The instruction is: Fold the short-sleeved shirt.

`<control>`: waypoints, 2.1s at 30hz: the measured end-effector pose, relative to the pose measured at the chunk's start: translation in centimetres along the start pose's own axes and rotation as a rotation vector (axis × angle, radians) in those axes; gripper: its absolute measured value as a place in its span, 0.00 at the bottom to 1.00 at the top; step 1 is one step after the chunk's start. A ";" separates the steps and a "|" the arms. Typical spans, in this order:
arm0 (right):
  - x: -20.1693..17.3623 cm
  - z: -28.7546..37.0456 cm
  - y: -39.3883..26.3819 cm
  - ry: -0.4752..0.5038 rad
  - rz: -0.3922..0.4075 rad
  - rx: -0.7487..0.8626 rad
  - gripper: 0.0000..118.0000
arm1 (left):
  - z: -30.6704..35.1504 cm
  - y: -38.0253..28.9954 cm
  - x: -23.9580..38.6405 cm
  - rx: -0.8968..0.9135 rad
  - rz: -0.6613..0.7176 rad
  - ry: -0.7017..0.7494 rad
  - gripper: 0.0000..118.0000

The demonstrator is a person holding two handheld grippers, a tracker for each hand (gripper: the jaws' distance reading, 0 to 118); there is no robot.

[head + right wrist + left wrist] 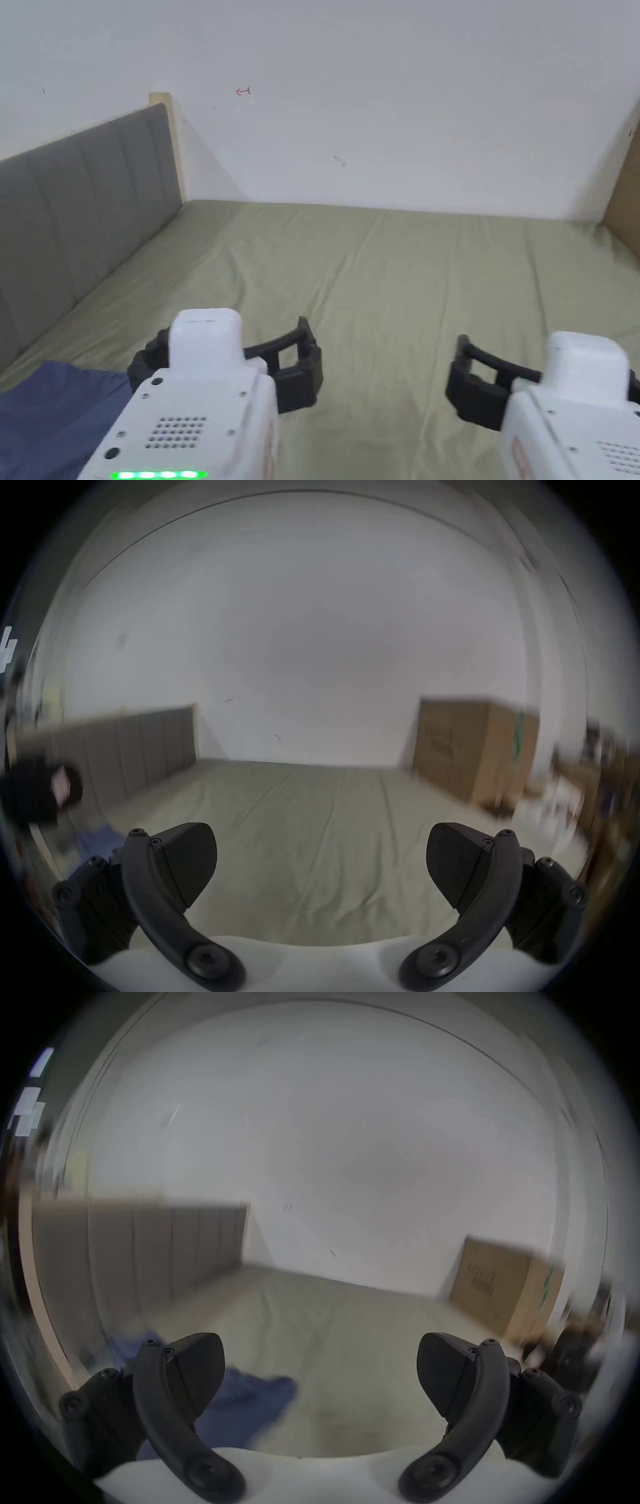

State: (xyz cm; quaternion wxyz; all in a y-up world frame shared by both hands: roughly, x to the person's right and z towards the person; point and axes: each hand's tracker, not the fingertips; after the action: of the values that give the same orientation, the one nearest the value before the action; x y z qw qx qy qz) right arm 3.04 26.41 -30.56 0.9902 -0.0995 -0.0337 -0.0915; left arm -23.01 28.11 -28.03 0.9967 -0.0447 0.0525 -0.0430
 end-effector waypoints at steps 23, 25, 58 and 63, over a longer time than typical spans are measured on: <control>-1.3 2.0 1.2 0.026 0.173 0.048 0.05 | 1.1 0.2 -2.4 0.000 0.126 -0.044 0.00; -1.4 2.0 0.8 0.009 0.194 0.055 0.01 | 1.3 0.1 -2.3 0.010 0.173 -0.050 0.00; -16.8 0.6 -3.5 0.508 0.275 -0.100 0.00 | 7.2 -2.2 -17.5 -0.120 0.211 0.425 0.00; -16.0 -0.7 -4.5 0.481 0.279 -0.154 0.00 | 2.7 -6.9 -17.2 -0.291 0.203 0.365 0.01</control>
State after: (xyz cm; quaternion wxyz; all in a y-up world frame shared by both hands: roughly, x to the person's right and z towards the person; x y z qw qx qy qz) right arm -13.48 24.72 -31.77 0.9623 -0.1536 0.2233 0.0223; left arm -40.35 23.03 -23.00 0.9529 -0.1738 0.2417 0.0578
